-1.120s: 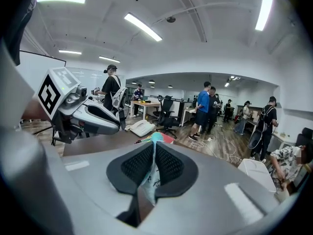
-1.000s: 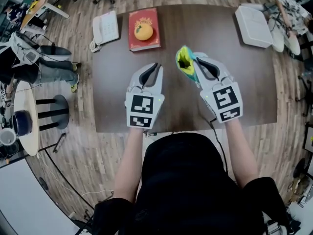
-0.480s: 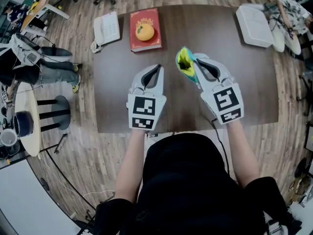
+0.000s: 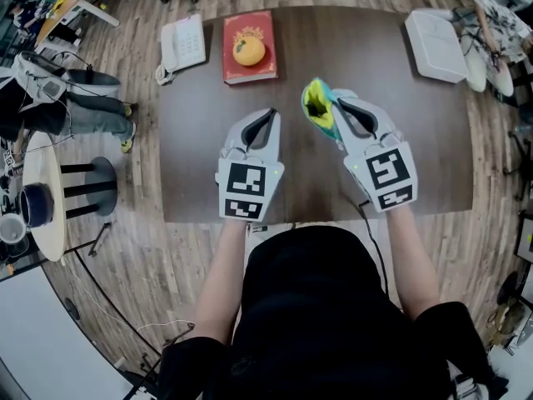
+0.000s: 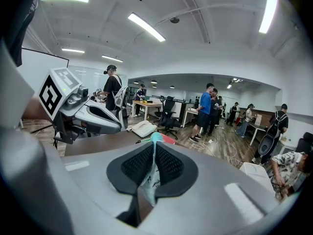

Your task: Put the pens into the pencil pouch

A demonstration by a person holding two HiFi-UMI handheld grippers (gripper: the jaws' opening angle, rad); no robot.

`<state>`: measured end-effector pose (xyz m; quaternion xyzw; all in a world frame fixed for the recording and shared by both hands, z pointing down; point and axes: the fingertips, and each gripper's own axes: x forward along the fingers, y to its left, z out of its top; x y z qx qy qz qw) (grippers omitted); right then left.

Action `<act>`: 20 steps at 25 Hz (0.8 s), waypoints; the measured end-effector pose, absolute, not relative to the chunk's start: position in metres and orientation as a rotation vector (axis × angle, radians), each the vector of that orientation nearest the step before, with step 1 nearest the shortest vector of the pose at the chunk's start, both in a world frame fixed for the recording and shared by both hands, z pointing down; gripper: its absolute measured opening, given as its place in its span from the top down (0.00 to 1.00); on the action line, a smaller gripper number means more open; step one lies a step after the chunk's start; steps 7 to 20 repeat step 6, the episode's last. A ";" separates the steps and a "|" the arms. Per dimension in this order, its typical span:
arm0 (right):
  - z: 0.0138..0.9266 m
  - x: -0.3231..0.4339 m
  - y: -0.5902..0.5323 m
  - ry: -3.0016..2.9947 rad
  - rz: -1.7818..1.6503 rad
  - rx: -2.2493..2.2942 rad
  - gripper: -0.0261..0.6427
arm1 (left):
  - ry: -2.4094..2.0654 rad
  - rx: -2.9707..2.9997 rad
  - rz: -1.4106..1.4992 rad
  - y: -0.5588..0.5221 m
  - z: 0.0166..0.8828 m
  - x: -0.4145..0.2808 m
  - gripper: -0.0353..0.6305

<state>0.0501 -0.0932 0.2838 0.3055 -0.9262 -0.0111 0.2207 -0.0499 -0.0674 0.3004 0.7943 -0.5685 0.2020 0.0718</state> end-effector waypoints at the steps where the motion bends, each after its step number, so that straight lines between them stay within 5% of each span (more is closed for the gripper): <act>1: 0.284 0.050 -0.093 -2.560 -0.033 0.843 0.92 | -1.709 2.386 0.607 -0.067 0.301 -0.050 0.95; 20: 0.285 0.049 -0.092 -2.555 -0.021 0.850 0.92 | -1.699 2.386 0.611 -0.066 0.302 -0.051 0.95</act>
